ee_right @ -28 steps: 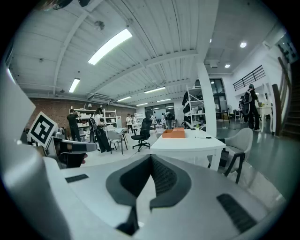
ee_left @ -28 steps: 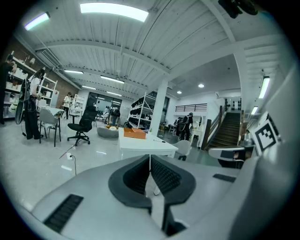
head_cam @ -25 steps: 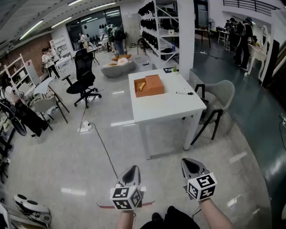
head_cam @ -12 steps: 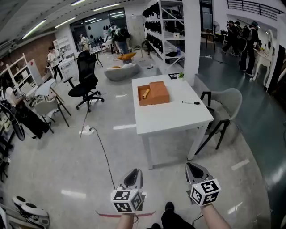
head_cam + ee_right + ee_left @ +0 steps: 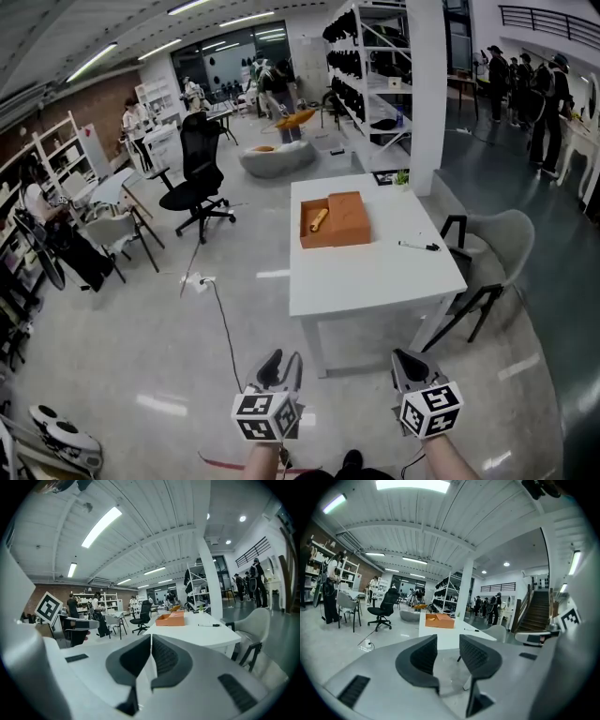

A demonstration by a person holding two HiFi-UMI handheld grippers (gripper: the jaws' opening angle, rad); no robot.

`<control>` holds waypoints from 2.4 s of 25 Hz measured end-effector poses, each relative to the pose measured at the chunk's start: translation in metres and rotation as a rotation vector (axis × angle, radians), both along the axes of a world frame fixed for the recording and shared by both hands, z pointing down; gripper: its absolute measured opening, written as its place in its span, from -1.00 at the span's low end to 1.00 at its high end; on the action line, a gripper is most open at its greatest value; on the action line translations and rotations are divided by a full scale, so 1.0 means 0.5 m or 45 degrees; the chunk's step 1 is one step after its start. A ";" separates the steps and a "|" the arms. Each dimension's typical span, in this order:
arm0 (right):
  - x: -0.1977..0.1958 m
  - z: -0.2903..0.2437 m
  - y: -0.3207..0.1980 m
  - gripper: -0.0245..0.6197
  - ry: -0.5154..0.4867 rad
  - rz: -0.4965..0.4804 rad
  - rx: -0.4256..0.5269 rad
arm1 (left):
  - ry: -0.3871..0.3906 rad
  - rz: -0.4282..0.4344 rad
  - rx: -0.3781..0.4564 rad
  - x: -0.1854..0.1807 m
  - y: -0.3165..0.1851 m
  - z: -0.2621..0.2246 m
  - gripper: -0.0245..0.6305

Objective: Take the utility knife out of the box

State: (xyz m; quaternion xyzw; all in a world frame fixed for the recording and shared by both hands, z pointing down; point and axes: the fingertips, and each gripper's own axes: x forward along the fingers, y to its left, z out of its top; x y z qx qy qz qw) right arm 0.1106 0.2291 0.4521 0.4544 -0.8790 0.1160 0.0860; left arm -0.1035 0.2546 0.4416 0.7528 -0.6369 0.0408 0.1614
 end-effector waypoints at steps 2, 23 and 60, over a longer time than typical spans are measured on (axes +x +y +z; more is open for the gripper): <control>0.006 0.002 -0.024 -0.92 -0.005 -0.008 -0.001 | -0.011 -0.011 -0.001 0.008 -0.029 -0.003 -0.52; -0.026 0.022 -0.262 -0.92 0.005 -0.025 -0.007 | 0.008 -0.065 -0.014 -0.049 -0.304 0.012 -0.36; -0.147 0.006 -0.748 -0.92 0.062 0.190 -0.002 | -0.127 0.119 -0.078 -0.190 -0.882 0.022 -0.36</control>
